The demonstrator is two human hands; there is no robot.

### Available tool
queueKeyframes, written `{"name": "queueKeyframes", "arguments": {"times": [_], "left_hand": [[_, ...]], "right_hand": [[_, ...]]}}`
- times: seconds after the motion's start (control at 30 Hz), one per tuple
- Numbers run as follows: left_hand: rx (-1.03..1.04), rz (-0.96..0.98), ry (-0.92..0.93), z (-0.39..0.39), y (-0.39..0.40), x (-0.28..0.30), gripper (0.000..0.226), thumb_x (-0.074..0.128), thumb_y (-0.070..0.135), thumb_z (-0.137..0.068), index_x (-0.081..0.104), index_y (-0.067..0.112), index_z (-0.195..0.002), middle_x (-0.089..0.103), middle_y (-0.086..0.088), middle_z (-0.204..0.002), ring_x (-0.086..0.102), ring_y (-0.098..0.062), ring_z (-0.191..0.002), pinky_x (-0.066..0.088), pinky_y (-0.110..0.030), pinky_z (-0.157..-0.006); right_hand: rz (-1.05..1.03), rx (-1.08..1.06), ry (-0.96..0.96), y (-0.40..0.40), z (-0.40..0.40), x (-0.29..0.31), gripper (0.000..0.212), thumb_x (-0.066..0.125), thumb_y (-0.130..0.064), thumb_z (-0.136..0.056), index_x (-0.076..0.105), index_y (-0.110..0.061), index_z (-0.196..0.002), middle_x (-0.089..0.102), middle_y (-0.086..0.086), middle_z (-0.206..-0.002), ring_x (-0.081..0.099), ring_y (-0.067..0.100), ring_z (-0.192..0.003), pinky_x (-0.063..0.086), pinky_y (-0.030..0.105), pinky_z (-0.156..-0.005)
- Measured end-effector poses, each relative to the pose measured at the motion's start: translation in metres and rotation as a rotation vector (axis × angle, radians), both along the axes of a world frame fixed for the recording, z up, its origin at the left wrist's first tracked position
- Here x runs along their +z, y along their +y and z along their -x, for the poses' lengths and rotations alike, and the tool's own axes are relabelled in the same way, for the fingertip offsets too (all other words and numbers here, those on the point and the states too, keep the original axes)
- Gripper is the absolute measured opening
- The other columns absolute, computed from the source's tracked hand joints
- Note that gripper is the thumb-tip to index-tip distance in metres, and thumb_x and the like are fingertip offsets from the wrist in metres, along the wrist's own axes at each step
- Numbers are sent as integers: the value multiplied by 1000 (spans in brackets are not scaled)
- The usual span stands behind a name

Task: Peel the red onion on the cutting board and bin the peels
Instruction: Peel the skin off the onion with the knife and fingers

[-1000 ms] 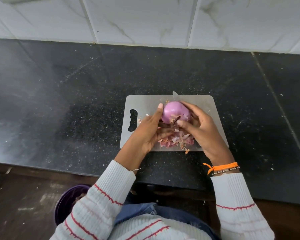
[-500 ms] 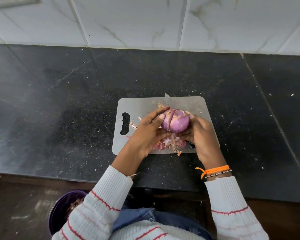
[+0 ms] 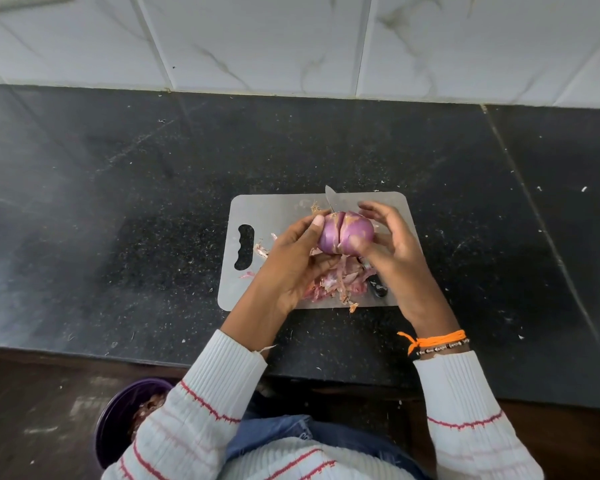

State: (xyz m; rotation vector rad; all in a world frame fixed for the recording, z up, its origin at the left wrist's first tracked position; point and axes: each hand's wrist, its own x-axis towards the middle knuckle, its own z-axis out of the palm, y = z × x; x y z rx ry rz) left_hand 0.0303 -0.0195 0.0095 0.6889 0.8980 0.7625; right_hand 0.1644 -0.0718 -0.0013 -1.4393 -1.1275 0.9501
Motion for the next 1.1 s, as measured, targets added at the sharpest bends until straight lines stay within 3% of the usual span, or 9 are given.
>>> {"name": "queueKeyframes", "arguments": {"times": [0.1, 0.3, 0.53, 0.6, 0.73, 0.9, 1.0, 1.1], "left_hand": [[-4, 34, 3, -3, 2, 2, 17, 54, 24, -92, 61, 10, -99, 61, -8, -90, 63, -18, -74, 58, -26, -68], [-72, 20, 69, -9, 2, 1, 30, 67, 12, -82, 60, 8, -110, 63, -12, -102, 66, -16, -79, 58, -21, -63], [-172, -26, 57, -1, 2, 3, 51, 62, -14, -75, 53, 1, -123, 55, -22, -116, 69, -17, -73, 58, -23, -65], [-173, -53, 57, 1, 3, 3, 51, 62, -13, -75, 54, 2, -124, 58, -20, -110, 68, -18, -75, 58, -23, -67], [-109, -134, 90, 3, 4, 5, 41, 67, -3, -74, 62, 1, -114, 72, -4, -72, 68, -11, -63, 55, -17, -59], [-29, -256, 126, 0, 2, 4, 27, 65, 3, -80, 67, 2, -107, 72, -3, -81, 67, -7, -66, 56, -18, -65], [57, -266, 133, -1, 5, 1, 13, 61, 0, -84, 70, 4, -91, 68, 1, -62, 58, -3, -51, 54, -16, -56], [82, -285, 222, -2, 5, -4, 10, 61, 3, -86, 71, 5, -87, 61, -1, -58, 47, -3, -44, 47, -15, -46]], "right_hand": [[-24, 60, -4, -1, -1, -4, 57, 72, -3, -76, 52, -27, -123, 54, -6, -126, 57, 11, -112, 51, 19, -83], [-6, -16, -11, -3, -6, -6, 61, 78, -9, -70, 55, -27, -123, 58, -4, -125, 59, 11, -112, 53, 23, -87], [28, -96, 123, -3, -9, -6, 63, 79, -1, -65, 57, -19, -121, 62, 1, -121, 61, 11, -108, 55, 23, -83], [36, -82, 155, -2, -10, -5, 62, 78, 0, -64, 58, -18, -119, 62, 2, -119, 62, 12, -107, 55, 24, -83], [75, -5, 225, -6, -13, 0, 57, 78, -16, -60, 60, -18, -113, 67, 4, -109, 65, 17, -102, 56, 30, -84], [138, 59, 290, -5, -9, -4, 51, 70, -33, -69, 55, -21, -117, 66, 9, -111, 67, 22, -98, 58, 34, -77], [168, 39, 396, -5, -5, -7, 44, 60, -39, -77, 53, -27, -118, 65, 9, -113, 67, 21, -96, 57, 32, -73], [189, -35, 574, -2, -3, -9, 45, 52, -44, -82, 52, -21, -120, 65, 16, -112, 66, 24, -91, 56, 33, -71]]}}
